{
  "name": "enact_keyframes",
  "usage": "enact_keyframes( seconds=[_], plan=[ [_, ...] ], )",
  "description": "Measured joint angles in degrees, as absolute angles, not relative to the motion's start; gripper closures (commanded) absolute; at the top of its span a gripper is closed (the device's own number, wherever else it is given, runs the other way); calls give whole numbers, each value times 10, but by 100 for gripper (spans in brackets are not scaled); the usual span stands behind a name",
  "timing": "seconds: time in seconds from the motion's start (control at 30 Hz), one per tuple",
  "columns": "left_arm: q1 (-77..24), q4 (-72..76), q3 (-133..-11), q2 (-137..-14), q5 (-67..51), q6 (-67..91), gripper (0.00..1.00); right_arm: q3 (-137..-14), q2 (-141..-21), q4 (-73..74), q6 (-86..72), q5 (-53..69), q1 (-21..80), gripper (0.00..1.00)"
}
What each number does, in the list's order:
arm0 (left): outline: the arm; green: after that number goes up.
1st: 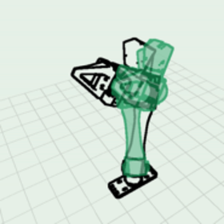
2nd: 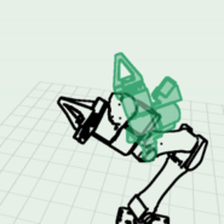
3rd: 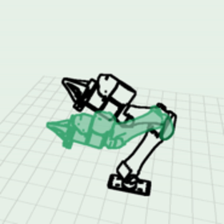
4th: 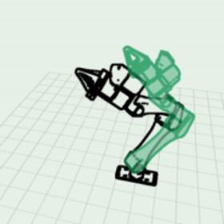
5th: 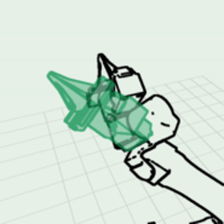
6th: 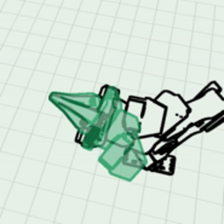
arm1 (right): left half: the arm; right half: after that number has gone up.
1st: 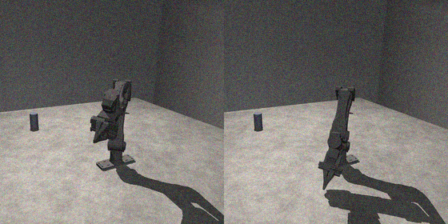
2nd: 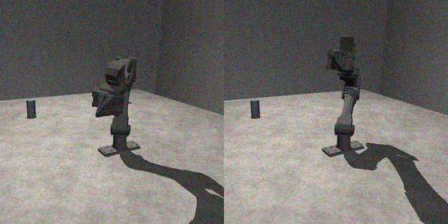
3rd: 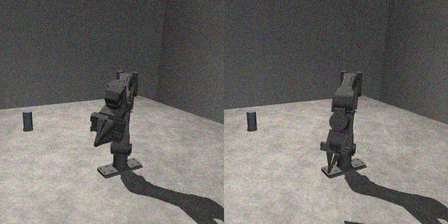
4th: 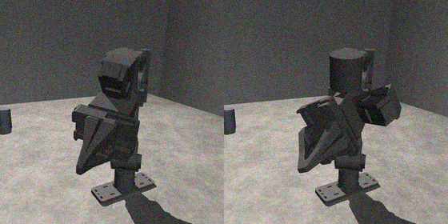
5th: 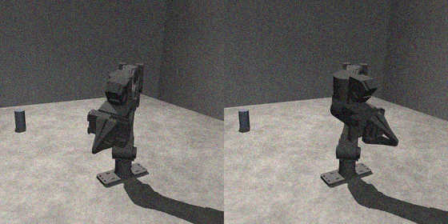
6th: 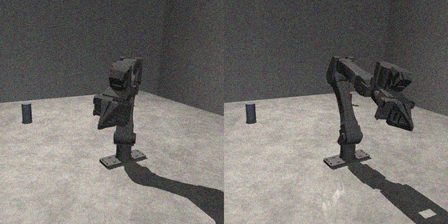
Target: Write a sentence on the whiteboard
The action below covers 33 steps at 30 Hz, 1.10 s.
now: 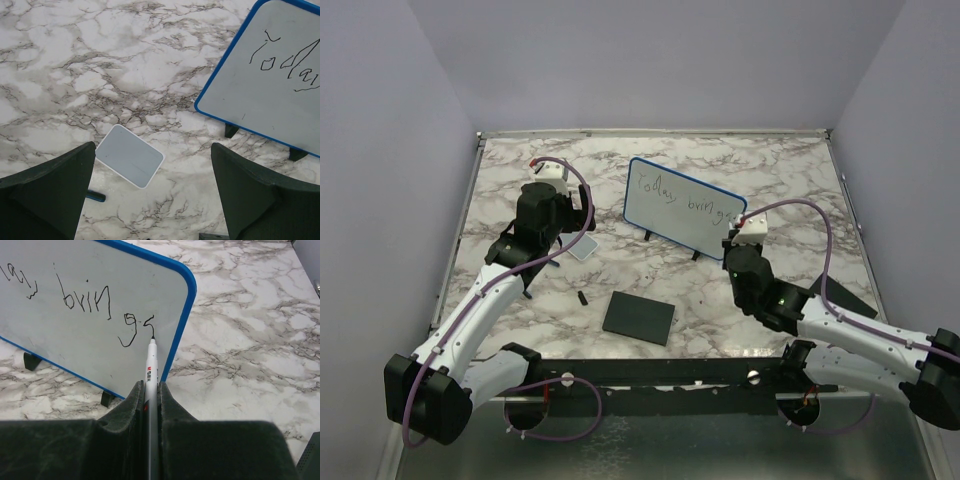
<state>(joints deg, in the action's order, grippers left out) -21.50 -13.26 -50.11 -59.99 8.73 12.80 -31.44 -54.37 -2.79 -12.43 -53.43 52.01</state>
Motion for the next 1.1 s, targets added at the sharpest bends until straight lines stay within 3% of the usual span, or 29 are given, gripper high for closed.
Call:
enact_keyframes(
  seconds=[0.57,1.1],
  plan=[
    [-215,-132,-501,-600,87,128,1,-314,-574,-51,-104,-528,520,100],
    [-215,-132,-501,-597,87,128,1,-316,-459,10,-95,-422,520,99]
  ],
)
